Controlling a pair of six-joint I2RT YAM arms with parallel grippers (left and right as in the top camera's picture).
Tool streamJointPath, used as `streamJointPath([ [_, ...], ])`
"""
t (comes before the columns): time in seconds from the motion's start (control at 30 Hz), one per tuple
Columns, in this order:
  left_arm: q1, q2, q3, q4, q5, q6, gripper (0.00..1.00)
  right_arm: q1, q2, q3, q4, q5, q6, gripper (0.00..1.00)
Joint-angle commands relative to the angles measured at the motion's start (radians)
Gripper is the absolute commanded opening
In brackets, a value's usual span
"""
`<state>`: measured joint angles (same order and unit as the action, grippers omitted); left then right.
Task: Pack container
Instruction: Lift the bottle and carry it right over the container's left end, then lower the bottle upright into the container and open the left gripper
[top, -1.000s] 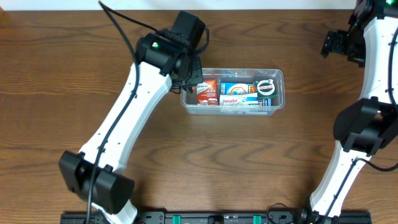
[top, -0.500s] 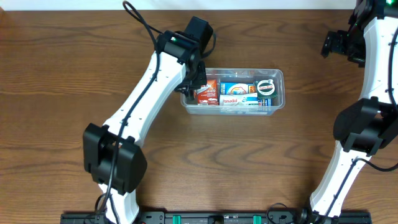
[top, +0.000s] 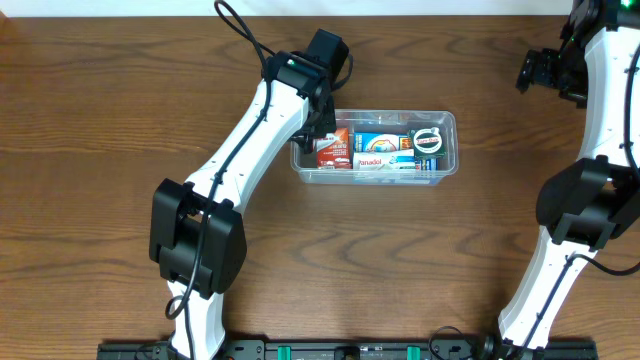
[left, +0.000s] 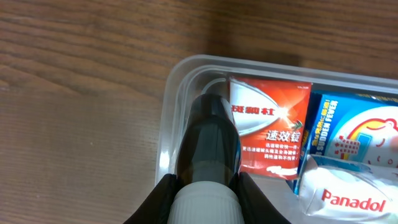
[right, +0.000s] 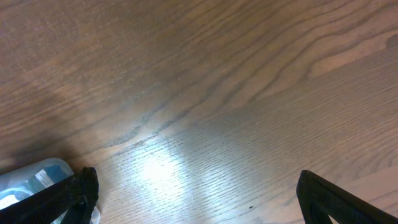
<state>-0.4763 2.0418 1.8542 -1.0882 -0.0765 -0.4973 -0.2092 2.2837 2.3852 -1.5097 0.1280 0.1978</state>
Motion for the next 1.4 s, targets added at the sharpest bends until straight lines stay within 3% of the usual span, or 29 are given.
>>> streamJointPath([
  [0.0, -0.001, 0.006, -0.001, 0.007, -0.049, 0.006, 0.12, -0.006, -0.008, -0.003, 0.0, 0.006, 0.003, 0.99],
  [0.83, -0.001, 0.094, -0.003, 0.024, -0.048, 0.005, 0.13, -0.006, -0.008, -0.003, 0.0, 0.006, 0.003, 0.99],
  [0.87, -0.001, 0.094, -0.003, 0.024, -0.048, 0.005, 0.15, -0.006, -0.008, -0.003, 0.0, 0.006, 0.003, 0.99],
  [0.9, -0.001, 0.094, -0.003, 0.024, -0.048, 0.006, 0.3, -0.006, -0.008, -0.003, 0.0, 0.006, 0.003, 0.99],
  [0.97, -0.001, 0.094, -0.003, 0.023, -0.045, 0.006, 0.46, -0.006, -0.008, -0.003, 0.0, 0.006, 0.003, 0.98],
  [1.13, -0.001, 0.094, -0.003, 0.014, -0.039, 0.006, 0.53, -0.006, -0.008, -0.003, 0.0, 0.006, 0.003, 0.99],
  [1.37, -0.001, 0.063, 0.014, 0.013, -0.04, 0.006, 0.53, -0.006, -0.008, -0.003, 0.0, 0.006, 0.003, 0.99],
])
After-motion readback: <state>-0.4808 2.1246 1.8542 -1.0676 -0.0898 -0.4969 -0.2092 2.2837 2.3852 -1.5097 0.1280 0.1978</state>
